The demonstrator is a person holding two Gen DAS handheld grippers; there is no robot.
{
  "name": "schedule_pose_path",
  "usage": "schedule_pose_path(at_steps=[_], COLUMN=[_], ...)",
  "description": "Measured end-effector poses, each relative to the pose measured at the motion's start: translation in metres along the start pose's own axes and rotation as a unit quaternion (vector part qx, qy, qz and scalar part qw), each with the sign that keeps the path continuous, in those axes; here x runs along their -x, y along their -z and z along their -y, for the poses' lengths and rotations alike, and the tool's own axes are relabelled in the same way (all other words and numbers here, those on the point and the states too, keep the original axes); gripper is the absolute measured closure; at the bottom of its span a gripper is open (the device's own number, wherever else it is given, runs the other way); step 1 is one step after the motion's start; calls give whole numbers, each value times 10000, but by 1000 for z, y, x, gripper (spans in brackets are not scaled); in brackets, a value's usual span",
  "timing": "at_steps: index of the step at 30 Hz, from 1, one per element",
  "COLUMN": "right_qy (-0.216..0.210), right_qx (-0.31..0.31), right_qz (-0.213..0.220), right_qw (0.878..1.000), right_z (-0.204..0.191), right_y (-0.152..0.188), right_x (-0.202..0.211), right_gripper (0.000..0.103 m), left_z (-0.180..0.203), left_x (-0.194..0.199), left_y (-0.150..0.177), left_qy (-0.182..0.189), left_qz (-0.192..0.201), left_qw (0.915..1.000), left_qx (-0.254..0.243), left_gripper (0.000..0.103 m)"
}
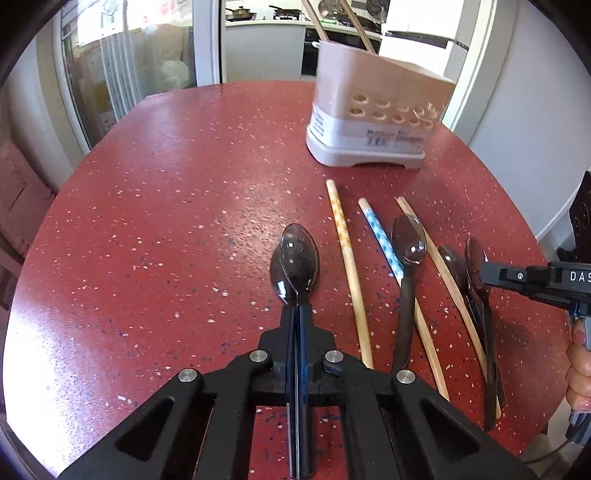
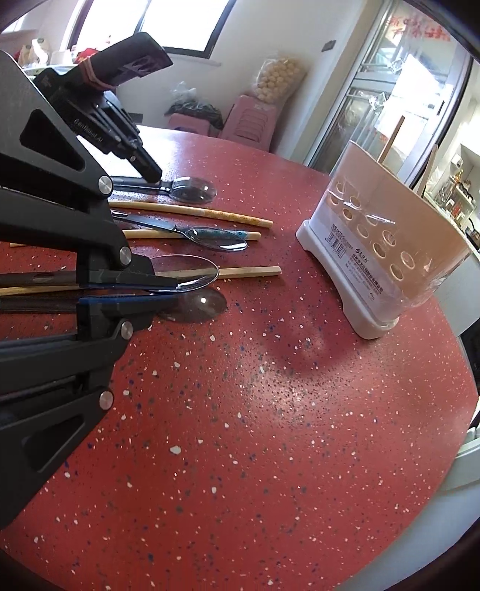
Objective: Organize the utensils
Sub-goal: 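Grasp a clear spoon with the right tool while the left grasps a black spoon, then lift both spoons and lower them handle-first into the utensil holder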
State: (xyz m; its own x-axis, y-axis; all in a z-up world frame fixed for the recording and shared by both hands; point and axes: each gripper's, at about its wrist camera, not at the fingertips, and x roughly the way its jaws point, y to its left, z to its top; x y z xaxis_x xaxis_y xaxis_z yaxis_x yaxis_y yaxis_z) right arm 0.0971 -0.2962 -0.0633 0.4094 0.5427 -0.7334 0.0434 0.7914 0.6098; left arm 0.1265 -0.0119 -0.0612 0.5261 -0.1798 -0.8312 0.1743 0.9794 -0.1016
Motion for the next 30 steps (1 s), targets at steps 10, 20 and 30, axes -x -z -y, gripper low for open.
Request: schedule_pose_path(at_steps=[10, 20, 30], right_qy=[-280, -501, -639], right_qx=[47, 245, 536], right_qz=[70, 325, 753], right_qw=[9996, 9979, 9937], right_z=[-2, -17, -43], right_y=[-2, -8, -33], right_x=[14, 41, 76], right_gripper=[101, 101, 101], left_z=[-8, -14, -7], left_x=[31, 69, 99], left_y=[-4, -23, -56], left_qy=[180, 414, 644], left_qz=[487, 1167, 1721], left_qw=[9983, 9905, 9809], left_qx=[265, 594, 646], left_gripper=[71, 71, 71])
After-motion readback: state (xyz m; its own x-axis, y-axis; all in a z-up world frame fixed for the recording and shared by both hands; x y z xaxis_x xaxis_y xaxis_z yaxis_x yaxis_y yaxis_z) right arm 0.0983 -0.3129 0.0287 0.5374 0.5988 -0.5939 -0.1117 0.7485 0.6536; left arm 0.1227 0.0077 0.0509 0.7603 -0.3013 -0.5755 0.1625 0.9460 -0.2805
